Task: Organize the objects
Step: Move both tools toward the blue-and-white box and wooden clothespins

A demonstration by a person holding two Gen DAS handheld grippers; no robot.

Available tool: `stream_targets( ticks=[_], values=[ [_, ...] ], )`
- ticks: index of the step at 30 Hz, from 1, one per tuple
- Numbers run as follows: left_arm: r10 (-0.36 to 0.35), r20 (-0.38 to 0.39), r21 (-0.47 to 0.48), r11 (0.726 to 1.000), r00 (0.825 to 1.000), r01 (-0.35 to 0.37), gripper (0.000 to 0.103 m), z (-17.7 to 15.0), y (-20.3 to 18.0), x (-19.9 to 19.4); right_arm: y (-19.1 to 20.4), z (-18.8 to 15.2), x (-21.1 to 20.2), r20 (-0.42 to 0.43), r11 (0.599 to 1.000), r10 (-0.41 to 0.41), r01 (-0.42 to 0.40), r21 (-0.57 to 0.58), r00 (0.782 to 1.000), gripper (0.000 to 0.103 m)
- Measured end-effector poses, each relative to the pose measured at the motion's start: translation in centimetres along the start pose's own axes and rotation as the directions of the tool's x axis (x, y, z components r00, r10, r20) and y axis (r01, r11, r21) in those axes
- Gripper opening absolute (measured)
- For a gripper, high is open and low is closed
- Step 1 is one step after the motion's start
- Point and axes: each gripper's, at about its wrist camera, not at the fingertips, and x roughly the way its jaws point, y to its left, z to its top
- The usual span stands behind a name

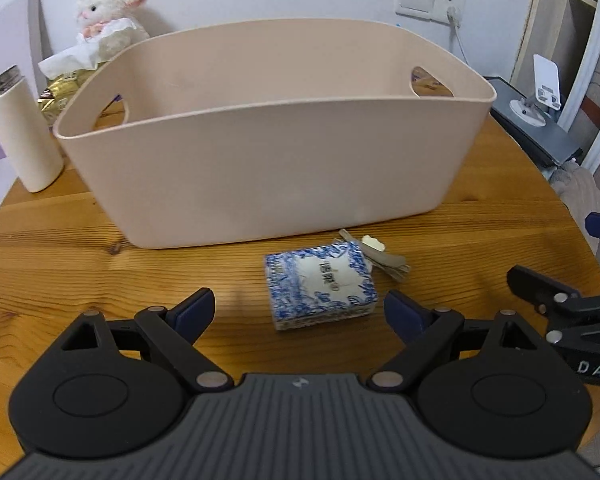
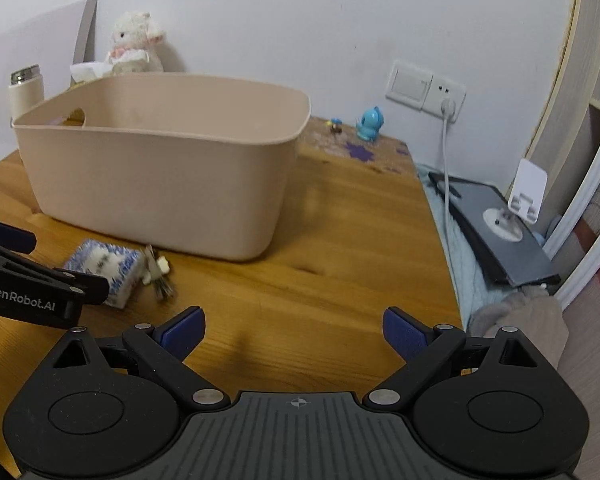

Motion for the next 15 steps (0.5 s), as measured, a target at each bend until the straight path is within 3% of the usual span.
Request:
stream_targets(
  ticks=[6, 15],
  values=[
    [0.004, -0.076, -0.032, 0.999, 0.997, -0.006, 0.092, 0.0, 0.1, 2.7, 0.3, -0.4, 1.3, -0.023, 1.000, 0.016, -0.016, -0.002, 1.000, 0.097],
    [0.029, -0.062, -0.053, 0.998, 0.998, -0.032, 0.093, -0.2, 2.7, 3.1, 2.5, -0.2, 2.9, -0.026, 0.995, 0.086, -0.087, -0.039, 0.996, 0.096]
  ],
)
